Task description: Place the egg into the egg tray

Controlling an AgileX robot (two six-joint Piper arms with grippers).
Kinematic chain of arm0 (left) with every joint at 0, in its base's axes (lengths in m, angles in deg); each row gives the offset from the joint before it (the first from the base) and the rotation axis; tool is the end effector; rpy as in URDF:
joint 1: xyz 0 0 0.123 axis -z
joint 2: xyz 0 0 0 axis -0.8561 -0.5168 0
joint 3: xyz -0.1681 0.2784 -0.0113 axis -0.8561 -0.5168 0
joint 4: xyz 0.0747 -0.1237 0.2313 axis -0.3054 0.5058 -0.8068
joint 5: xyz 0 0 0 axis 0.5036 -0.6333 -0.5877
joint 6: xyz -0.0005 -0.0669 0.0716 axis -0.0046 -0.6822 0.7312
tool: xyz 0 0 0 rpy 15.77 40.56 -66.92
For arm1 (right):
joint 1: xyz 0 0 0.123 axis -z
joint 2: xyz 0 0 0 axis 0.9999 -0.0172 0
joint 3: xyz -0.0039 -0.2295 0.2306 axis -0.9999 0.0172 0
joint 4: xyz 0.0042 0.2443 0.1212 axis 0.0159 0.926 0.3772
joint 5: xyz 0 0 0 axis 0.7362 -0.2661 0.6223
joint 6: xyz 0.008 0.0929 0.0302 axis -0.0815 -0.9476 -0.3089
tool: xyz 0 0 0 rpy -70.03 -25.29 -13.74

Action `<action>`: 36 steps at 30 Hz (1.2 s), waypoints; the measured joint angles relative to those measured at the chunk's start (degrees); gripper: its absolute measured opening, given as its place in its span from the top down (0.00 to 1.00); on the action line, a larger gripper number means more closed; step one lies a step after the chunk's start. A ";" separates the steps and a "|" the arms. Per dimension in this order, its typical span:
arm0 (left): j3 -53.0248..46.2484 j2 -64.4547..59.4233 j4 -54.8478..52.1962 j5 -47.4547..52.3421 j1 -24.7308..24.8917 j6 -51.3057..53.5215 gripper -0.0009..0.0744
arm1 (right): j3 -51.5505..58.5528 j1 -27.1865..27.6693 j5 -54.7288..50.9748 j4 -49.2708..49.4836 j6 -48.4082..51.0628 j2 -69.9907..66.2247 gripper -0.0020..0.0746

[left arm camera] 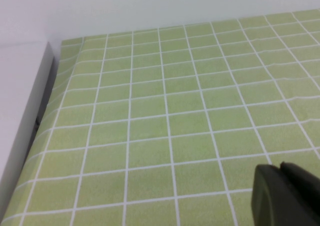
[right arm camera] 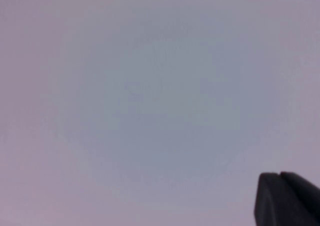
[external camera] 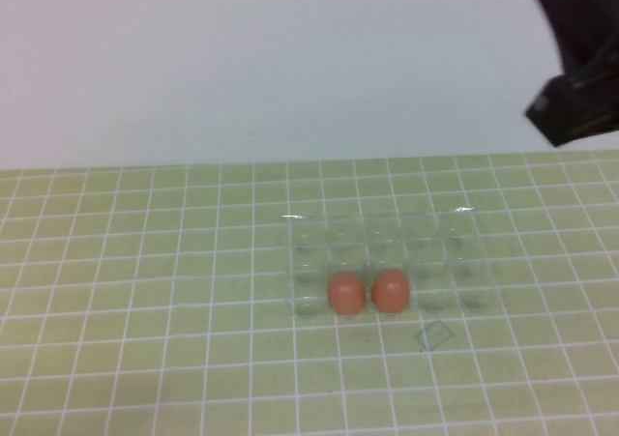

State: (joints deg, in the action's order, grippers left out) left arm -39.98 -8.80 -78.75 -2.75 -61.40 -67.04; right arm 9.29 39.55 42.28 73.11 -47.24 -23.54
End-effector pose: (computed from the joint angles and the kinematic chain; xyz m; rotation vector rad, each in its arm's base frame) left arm 0.0415 -0.0010 0.1829 0.0600 1.8003 0.0679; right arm 0.1783 0.1623 0.4303 -0.2773 1.1917 0.5246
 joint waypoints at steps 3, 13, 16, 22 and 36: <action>0.00 0.00 0.00 0.00 0.00 0.00 0.99 | 0.00 0.00 -0.91 -8.29 0.09 2.32 0.97; 0.00 0.00 0.00 0.00 0.00 0.00 0.99 | 1.75 1.35 -34.97 -18.87 -0.78 10.26 0.98; 0.00 0.00 0.00 0.00 0.00 0.00 0.99 | 5.41 6.16 -43.34 -18.59 -2.40 17.05 0.98; 0.00 0.00 0.00 0.00 0.00 0.00 0.99 | 17.25 22.81 -46.87 -18.21 -5.71 32.09 0.98; 0.00 0.00 0.00 0.00 0.00 0.00 0.99 | 41.14 42.80 -50.22 -16.94 -6.09 55.46 0.98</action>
State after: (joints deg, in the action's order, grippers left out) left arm -39.98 -8.80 -78.75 -2.75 -61.40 -67.04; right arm 50.43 82.35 -7.94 56.17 -53.33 31.93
